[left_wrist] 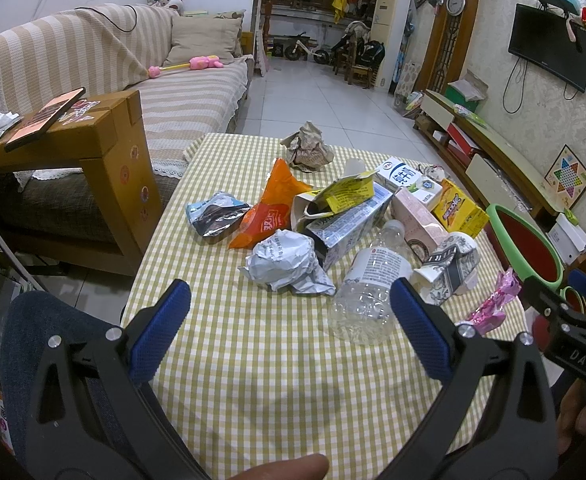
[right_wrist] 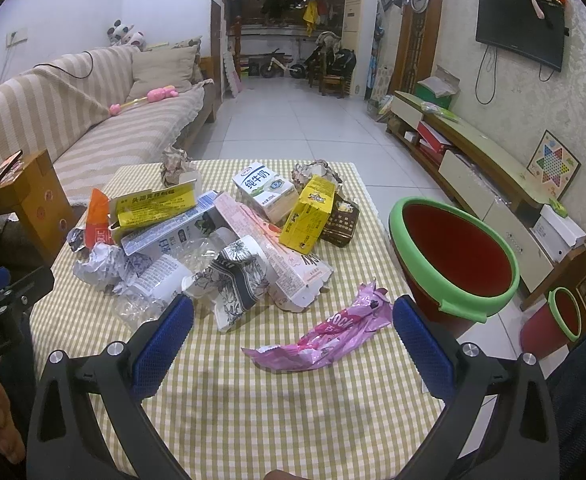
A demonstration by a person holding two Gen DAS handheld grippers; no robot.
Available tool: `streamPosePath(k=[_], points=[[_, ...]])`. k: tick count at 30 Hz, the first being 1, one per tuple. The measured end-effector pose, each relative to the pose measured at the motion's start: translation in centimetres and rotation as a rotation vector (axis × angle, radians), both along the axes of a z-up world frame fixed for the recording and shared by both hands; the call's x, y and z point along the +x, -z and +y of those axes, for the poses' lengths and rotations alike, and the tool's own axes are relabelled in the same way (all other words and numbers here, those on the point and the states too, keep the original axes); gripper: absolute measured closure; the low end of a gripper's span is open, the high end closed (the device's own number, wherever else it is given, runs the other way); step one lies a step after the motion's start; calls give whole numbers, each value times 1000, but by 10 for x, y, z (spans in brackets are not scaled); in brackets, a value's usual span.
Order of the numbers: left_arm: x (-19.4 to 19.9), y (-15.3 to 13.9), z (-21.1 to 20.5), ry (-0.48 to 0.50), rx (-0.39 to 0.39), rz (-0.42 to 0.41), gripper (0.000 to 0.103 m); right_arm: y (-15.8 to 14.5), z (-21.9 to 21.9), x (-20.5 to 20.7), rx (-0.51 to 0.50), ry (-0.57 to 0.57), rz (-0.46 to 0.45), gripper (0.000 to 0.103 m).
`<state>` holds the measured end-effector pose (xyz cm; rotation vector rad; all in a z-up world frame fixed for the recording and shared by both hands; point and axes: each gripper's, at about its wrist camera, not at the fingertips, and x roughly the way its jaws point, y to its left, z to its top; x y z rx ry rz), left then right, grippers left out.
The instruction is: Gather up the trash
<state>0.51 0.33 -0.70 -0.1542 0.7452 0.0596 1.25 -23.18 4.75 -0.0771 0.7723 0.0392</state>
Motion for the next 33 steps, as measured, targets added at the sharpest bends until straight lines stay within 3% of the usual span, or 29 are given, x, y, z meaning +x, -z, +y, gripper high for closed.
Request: streamPosePath(k=[33], points=[[1, 4, 1, -2, -26, 31, 5, 2, -1, 12, 29, 4, 50, 7]])
